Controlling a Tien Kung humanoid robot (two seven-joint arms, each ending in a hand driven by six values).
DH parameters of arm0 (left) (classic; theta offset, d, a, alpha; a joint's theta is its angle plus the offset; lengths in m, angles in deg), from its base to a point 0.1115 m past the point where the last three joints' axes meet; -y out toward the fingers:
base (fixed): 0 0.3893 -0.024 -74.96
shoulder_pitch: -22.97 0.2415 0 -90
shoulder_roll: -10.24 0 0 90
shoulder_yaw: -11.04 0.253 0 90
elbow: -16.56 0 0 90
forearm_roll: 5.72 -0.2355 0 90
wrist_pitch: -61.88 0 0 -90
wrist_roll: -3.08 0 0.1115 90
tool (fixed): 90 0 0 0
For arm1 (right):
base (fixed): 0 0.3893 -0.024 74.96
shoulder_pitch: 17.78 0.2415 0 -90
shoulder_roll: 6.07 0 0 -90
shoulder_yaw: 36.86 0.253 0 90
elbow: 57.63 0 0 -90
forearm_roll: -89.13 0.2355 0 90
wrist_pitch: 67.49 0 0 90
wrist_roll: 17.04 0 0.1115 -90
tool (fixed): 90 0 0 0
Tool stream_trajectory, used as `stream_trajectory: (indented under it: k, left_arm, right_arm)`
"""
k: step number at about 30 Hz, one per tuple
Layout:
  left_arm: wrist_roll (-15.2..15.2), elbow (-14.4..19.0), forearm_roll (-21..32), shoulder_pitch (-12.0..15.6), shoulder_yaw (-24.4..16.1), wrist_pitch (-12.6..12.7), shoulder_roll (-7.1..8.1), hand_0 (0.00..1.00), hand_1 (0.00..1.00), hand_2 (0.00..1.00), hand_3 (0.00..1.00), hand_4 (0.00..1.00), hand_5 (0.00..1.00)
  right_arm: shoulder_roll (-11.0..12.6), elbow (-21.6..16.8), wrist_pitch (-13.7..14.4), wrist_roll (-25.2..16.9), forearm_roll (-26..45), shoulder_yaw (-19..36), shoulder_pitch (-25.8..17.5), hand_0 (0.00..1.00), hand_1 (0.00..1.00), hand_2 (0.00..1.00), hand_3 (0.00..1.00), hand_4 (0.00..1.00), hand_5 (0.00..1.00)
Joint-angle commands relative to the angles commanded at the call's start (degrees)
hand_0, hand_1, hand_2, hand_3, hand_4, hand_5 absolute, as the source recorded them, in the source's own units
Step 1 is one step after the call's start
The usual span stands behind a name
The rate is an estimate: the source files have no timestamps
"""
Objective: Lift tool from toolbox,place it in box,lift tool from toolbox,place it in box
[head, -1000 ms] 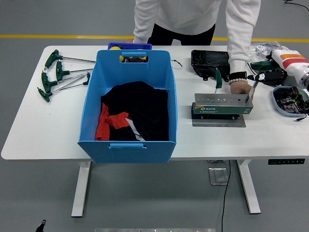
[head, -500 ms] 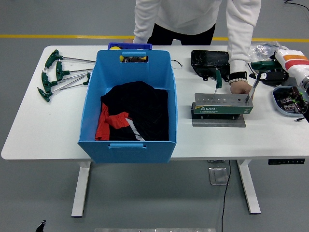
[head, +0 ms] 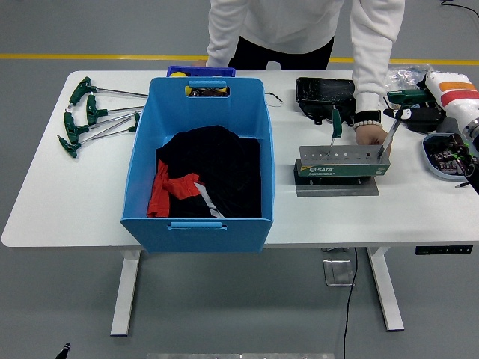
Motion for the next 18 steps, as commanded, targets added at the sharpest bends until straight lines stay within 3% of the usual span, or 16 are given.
stream_trajectory:
  k: [9, 16, 17, 18]
  left_arm:
    - [-0.1, -0.1, 0.5, 0.3, 0.2, -0.1, -0.06, 0.747, 0.789, 0.824, 0.734, 0.746, 0.651]
    - [-0.3, -0.2, 1.1, 0.6, 0.5, -0.2, -0.03, 0.747, 0.789, 0.821, 0.734, 0.746, 0.65]
    - [-0.4, -0.2, 1.2, 0.7, 0.5, -0.2, -0.02, 0.746, 0.787, 0.821, 0.734, 0.746, 0.65]
    - [-0.4, -0.2, 1.3, 0.7, 0.6, -0.2, -0.01, 0.746, 0.787, 0.821, 0.734, 0.746, 0.65]
  right_arm:
    - [1.6, -2.5, -0.2, 0.4, -0.3, 0.8, 0.3, 0.059, 0.002, 0.002, 0.002, 0.998, 0.715]
    - [3.7, -6.8, -2.0, 1.7, -2.0, 0.8, 0.5, 0.057, 0.002, 0.002, 0.002, 0.966, 0.677]
    - [4.0, -7.4, -2.2, 1.9, -2.2, 0.8, 0.6, 0.06, 0.002, 0.002, 0.002, 0.87, 0.621]
    - [4.4, -8.2, -2.6, 2.1, -2.3, 0.9, 0.6, 0.06, 0.002, 0.002, 0.002, 0.87, 0.621]
